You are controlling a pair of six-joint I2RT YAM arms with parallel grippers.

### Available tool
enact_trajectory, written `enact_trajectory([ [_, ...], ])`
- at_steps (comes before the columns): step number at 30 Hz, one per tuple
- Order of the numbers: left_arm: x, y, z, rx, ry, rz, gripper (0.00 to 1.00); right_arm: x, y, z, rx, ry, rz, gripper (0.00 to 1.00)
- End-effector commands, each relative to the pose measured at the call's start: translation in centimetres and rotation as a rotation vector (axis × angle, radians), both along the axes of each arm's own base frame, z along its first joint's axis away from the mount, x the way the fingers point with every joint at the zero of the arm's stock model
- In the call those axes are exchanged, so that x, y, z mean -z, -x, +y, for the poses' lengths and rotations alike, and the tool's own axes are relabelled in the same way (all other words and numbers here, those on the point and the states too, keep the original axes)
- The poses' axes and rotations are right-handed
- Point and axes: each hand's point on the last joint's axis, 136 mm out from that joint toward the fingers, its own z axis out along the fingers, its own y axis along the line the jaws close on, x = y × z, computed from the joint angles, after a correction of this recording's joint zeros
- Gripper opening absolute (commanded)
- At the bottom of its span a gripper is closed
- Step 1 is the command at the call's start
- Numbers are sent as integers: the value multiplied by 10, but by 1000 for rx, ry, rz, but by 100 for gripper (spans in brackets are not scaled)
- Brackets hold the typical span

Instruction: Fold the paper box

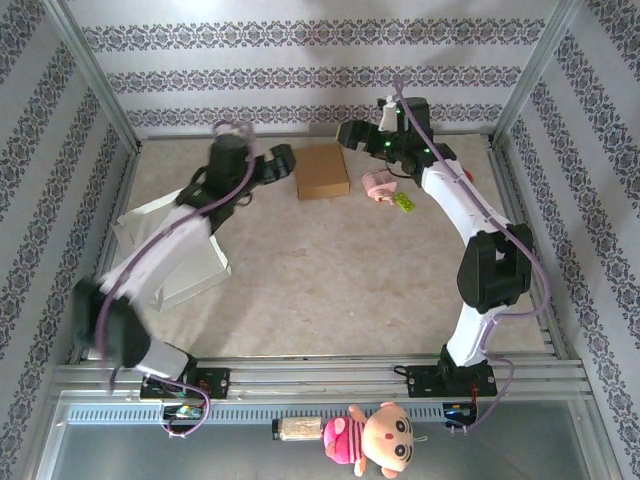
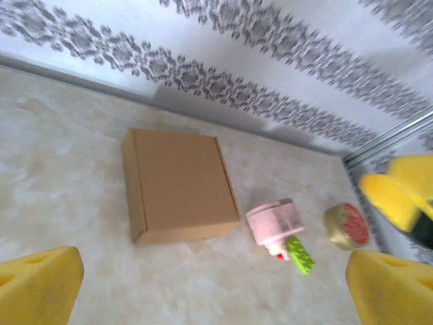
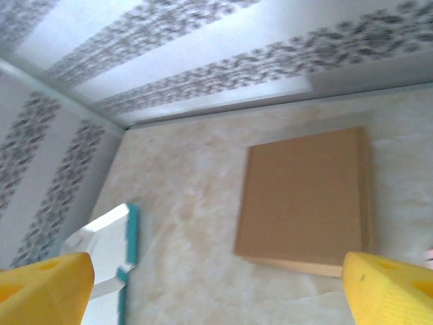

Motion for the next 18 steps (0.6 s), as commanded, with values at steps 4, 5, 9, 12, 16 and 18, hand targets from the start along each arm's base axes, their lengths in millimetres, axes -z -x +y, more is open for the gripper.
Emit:
enact_trajectory([
  [4, 63, 148, 70, -160, 46, 216, 100, 66, 86, 115, -299, 110, 109, 94],
  [5, 66, 166, 78, -171, 55, 226, 100, 74, 95, 130, -326, 124, 116, 94],
  [9, 89, 232, 111, -223, 50, 322, 100, 102, 132, 199, -440, 197, 116, 92],
  [12, 103, 263, 128, -251, 1, 394, 100, 131, 146, 241, -494, 266, 115, 90],
  [16, 118, 276, 128, -220, -28, 462, 100, 176, 143, 278, -512, 329, 116, 86],
  [18, 122, 275, 122, -198, -23, 484, 100, 191, 143, 292, -524, 364, 108, 86],
])
